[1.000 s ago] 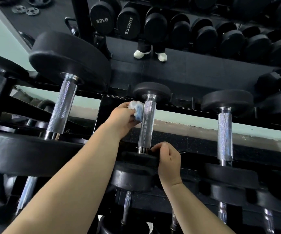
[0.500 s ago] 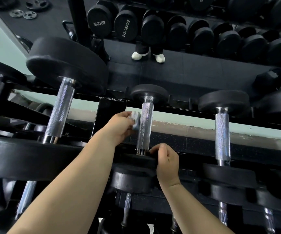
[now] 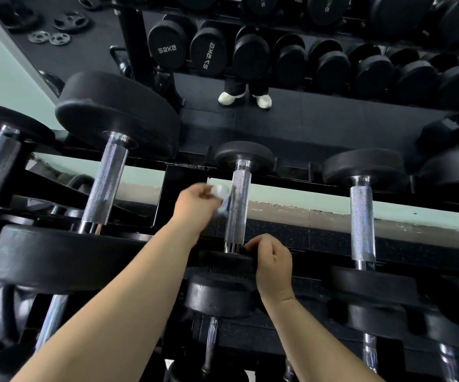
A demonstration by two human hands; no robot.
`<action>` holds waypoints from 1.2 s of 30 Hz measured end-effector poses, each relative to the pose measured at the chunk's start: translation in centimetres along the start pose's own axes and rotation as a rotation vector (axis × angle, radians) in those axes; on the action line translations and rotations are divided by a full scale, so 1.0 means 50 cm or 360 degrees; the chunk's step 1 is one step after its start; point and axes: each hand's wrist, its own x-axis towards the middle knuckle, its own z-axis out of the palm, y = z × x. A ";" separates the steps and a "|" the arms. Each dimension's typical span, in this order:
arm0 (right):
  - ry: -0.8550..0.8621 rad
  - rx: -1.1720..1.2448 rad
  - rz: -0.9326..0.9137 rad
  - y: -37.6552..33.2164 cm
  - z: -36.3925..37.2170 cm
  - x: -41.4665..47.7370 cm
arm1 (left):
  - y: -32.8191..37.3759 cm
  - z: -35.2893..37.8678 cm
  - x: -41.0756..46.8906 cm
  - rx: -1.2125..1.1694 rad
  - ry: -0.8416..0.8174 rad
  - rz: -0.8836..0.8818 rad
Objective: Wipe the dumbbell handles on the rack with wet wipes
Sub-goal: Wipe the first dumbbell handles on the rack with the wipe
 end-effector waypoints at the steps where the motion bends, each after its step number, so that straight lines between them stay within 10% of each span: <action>1: -0.0004 0.0013 0.0011 -0.001 0.000 0.000 | 0.020 0.007 0.004 0.0041 0.0055 0.0113; 36: 0.0000 0.0045 -0.0090 0.019 -0.001 0.006 | 0.027 0.027 -0.013 0.1559 -0.0379 0.1107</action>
